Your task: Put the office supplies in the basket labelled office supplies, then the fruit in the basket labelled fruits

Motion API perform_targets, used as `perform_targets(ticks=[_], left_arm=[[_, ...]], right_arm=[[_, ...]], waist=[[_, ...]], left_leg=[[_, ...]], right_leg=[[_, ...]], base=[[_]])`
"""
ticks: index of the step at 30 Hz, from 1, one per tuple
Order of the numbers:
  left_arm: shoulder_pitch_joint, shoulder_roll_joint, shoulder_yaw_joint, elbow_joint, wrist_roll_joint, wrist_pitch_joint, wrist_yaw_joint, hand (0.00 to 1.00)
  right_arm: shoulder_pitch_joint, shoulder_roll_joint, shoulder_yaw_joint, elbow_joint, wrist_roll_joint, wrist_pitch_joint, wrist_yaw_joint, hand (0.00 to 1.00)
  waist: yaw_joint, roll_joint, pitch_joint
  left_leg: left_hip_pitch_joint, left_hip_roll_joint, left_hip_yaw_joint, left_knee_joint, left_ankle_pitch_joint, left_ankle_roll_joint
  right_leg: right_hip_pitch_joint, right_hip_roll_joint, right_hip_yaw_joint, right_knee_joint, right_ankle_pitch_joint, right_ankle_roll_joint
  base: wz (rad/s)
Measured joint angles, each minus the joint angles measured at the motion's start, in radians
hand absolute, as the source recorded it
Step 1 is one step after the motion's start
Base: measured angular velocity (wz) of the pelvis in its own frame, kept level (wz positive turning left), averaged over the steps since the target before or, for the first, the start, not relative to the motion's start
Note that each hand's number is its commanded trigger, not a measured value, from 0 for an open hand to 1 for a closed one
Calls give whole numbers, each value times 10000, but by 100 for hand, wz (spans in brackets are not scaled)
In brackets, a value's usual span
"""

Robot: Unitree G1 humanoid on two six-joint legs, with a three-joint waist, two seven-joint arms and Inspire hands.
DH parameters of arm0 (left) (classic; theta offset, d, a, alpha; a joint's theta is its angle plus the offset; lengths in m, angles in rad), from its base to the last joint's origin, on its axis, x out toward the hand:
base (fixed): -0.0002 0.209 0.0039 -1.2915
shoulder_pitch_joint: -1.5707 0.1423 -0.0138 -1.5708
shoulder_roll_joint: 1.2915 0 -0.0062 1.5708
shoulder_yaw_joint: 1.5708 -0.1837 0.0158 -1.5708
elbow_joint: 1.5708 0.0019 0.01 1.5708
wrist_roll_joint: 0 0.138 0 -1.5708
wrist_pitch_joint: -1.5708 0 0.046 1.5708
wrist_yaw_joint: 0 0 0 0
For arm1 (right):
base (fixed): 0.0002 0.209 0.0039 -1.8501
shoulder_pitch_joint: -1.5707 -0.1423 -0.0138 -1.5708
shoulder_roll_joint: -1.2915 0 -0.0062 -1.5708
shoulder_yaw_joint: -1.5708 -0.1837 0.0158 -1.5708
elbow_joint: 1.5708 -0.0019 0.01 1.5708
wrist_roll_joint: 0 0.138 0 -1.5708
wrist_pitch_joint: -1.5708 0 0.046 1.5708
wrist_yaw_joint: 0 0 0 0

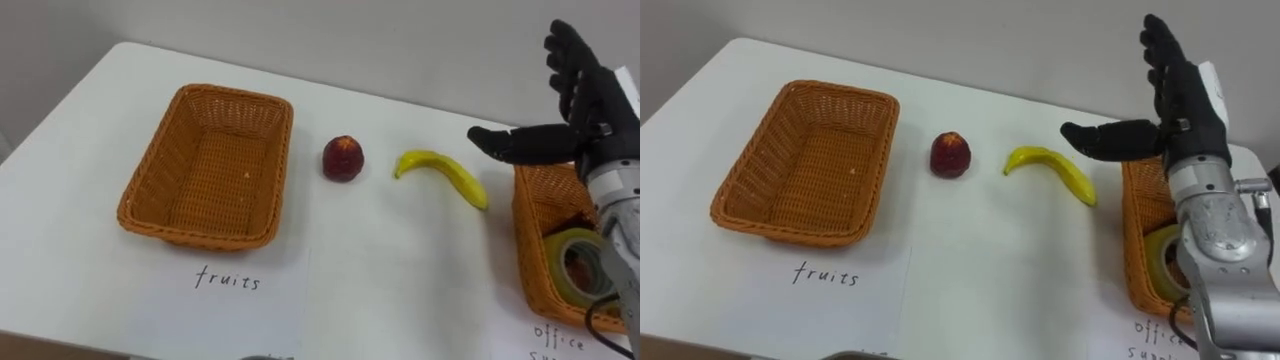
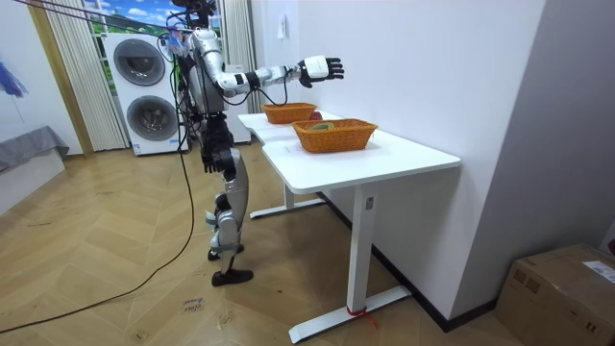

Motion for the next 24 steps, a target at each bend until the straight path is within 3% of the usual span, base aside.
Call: perform_targets(ticks=[4,8,17,24], left_arm=[[-98,20,-1,54,2,140,-137,0],[-130,173,0,50,181,214,-160,0],[-315,273,85,76,406,430,-373,0],[-517,338,-9,249,396,453,-362,0]], right_arm=[[-113,-209,84,113,-17,20,135,0],[-554,-530,461,325,-854,32,253,0],[-1621,-708,743,2134,-2777,268,825,0],[-1634,-896,1536,2478,-3773,377,914,0]], waist=[[89,-37,32],[119,-215,97],[374,-323,91],[421,-377,52]], left_leg=[[-4,-62,-70,-11,0,0],[-25,-63,-174,-12,3,-5],[-20,-129,-375,58,6,6],[-12,-114,-385,68,10,2]], right_leg=[[5,0,-28,3,0,0],[29,-4,-198,-7,0,0],[103,-41,-311,-16,-1,2],[109,-30,-315,-17,-2,1]], base=[[2],[7],[7],[0]])
